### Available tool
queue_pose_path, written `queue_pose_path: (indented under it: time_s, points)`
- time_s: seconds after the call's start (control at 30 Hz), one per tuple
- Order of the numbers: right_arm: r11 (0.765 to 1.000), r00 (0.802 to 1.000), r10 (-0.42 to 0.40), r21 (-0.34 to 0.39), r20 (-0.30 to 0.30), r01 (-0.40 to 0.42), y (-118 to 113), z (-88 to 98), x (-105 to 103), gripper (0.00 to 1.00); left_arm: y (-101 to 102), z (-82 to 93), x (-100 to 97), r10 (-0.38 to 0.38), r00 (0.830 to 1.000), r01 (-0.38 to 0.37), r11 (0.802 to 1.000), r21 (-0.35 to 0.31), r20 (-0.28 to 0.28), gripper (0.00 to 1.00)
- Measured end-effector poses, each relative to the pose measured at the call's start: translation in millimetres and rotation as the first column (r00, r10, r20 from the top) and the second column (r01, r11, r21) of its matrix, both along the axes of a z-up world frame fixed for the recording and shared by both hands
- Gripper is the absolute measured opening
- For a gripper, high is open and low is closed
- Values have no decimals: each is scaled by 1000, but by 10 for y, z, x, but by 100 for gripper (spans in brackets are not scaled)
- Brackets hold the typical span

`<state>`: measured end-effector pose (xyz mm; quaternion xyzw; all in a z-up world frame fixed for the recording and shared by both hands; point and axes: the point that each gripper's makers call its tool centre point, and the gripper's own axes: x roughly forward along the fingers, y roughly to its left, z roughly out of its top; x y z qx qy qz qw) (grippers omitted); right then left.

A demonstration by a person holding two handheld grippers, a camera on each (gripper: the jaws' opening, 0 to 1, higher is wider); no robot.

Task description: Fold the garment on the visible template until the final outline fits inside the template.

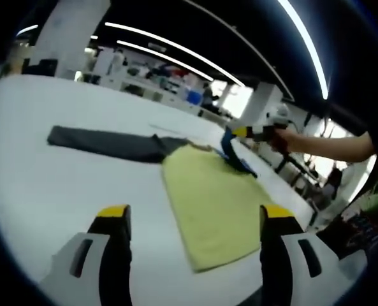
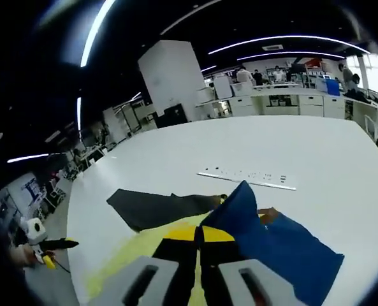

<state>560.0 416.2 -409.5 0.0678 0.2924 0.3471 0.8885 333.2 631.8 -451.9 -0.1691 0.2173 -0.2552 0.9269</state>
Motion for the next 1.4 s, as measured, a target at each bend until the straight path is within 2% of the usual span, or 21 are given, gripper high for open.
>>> queue_pose_path:
  time_s: [0.27,0.57,0.8,1.0,1.2,1.3,1.4]
  points:
    - [996,997,84,8,1,-84,538,-34,-25,0,14,14,20,5,1000,-5,1000,-13,6,78]
    - [983,983,179,-41,-29,-180,960,-254,-128,0,42,32,29,13,1000,-13,1000,-22,12,78]
    - [966,970,235,-95,-69,-241,1127,-545,-198,0,90,22,52,21,1000,-21,999,-25,11,78]
    - [967,968,222,-104,-115,-234,1171,-775,-191,0,115,4,65,29,1000,-29,999,-30,5,78]
    - [962,962,230,-114,-147,-248,1242,-919,-233,0,119,-1,67,37,999,-37,999,-35,1,78]
    - [958,961,233,-133,-151,-253,1265,-1024,-190,0,121,-1,74,38,999,-38,999,-33,3,77]
    - [961,961,229,-121,-157,-249,1301,-1037,-175,0,128,0,76,44,999,-44,998,-37,2,77]
